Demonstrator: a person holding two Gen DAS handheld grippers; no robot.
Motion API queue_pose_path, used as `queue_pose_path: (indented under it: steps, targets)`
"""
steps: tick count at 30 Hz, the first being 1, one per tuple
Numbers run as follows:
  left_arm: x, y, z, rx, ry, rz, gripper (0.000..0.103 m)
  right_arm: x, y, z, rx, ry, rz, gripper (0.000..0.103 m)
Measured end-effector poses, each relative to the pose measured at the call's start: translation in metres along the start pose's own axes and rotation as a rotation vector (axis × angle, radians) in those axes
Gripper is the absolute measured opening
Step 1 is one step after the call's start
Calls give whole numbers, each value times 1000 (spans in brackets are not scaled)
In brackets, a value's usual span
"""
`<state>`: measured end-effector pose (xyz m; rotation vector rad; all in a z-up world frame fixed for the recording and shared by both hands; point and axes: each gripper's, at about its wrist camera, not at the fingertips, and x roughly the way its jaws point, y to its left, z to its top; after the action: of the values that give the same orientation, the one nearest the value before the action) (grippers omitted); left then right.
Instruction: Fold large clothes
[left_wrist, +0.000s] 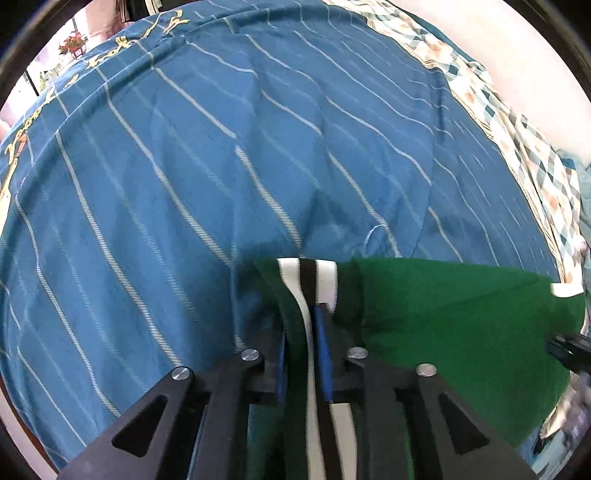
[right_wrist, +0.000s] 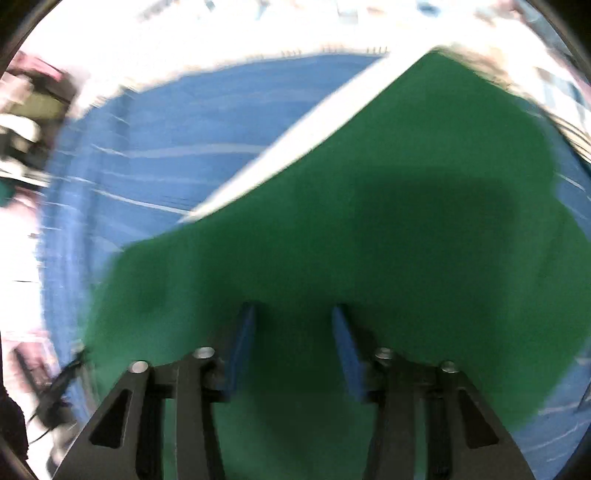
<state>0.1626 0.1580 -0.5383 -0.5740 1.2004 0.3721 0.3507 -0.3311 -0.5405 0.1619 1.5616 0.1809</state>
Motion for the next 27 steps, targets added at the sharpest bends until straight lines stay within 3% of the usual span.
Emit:
queue_pose_path:
  steps: [5, 7, 8, 9, 12, 15, 20, 22, 27]
  targets:
    - [-31, 33, 1, -144, 10, -104, 25, -22, 9, 13, 5, 51, -25, 47]
    - [-59, 44, -11, -181, -25, -98, 50, -41, 6, -2, -17, 56, 6, 54]
    - [-68, 47, -18, -189, -35, -89, 82, -48, 3, -10, -19, 55, 28, 57]
    - [-80, 51, -30, -206, -48, -81, 93, -57, -1, -21, -23, 54, 57, 60]
    - [-103, 61, -79, -302, -50, -95, 92, -78, -22, -58, -24, 35, 76, 60]
    - [-105, 57, -145, -476, -33, -173, 92, -84, -48, -86, 20, 26, 102, 60]
    - [-69, 27, -220, -627, 58, -232, 92, -86, -78, -114, 106, 13, 121, 60]
    - [-58, 19, -234, -672, 36, -260, 92, -92, -87, -121, 121, -16, 139, 60]
    - [-46, 10, -220, -686, -119, -208, 91, -97, -101, -126, 113, -33, 152, 60]
